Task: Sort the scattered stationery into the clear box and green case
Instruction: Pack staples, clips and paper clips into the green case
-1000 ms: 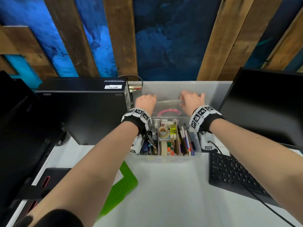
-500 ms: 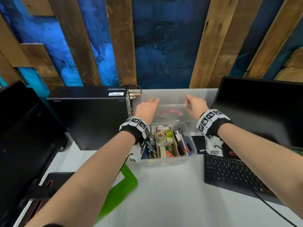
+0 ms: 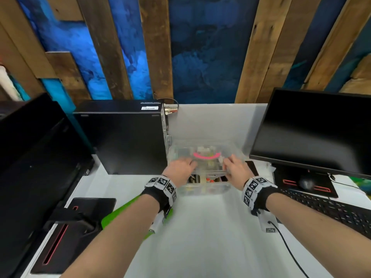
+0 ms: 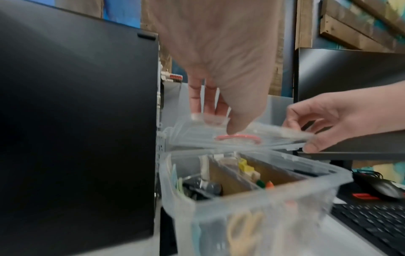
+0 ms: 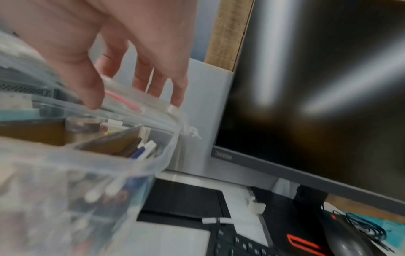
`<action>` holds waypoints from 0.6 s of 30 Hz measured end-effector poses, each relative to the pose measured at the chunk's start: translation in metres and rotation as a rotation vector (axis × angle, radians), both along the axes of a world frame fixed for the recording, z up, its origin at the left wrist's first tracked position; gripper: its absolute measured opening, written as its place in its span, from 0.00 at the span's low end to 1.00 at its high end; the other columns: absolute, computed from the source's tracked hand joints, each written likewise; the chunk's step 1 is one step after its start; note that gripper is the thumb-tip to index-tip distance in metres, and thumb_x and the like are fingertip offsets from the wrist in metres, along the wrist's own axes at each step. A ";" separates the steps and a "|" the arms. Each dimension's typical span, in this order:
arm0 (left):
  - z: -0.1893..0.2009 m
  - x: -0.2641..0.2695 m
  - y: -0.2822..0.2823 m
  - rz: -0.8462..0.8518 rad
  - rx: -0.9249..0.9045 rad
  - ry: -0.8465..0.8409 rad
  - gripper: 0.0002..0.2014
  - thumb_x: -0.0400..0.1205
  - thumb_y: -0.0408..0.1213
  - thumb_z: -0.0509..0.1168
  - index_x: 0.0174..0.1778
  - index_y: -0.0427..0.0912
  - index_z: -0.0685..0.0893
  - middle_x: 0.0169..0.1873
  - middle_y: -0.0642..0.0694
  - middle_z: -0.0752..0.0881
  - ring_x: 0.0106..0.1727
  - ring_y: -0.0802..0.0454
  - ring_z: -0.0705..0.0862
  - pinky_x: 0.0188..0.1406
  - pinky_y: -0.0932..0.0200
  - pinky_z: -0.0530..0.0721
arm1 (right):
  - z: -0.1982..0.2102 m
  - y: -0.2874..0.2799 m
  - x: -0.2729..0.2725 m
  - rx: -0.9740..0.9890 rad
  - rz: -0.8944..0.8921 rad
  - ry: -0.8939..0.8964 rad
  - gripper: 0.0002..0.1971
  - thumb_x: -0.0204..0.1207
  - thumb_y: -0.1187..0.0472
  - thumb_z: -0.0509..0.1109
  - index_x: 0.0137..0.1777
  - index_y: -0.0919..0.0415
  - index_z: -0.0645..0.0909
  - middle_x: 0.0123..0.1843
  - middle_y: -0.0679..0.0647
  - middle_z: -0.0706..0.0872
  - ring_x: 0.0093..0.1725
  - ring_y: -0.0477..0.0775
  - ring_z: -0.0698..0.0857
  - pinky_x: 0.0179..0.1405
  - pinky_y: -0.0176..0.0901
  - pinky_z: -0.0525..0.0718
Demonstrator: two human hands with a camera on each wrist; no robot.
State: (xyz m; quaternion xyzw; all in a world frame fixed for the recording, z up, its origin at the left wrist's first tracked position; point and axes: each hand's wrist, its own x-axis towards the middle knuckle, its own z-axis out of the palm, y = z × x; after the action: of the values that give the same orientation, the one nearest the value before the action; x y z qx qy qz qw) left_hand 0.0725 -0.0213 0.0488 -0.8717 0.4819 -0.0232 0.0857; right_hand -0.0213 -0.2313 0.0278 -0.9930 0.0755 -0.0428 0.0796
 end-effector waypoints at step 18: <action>-0.028 -0.001 0.020 0.647 -0.308 0.204 0.19 0.87 0.46 0.56 0.68 0.38 0.69 0.64 0.40 0.72 0.62 0.41 0.74 0.57 0.51 0.79 | -0.001 0.002 -0.005 0.134 -0.296 0.048 0.16 0.74 0.57 0.68 0.62 0.51 0.74 0.70 0.55 0.68 0.70 0.59 0.69 0.72 0.57 0.67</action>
State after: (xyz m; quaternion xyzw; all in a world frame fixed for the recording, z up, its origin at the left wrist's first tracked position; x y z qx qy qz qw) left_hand 0.0713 -0.0012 0.0208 -0.9795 0.1783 0.0198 -0.0920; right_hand -0.0265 -0.2295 0.0271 -0.9644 0.2253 -0.0249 0.1364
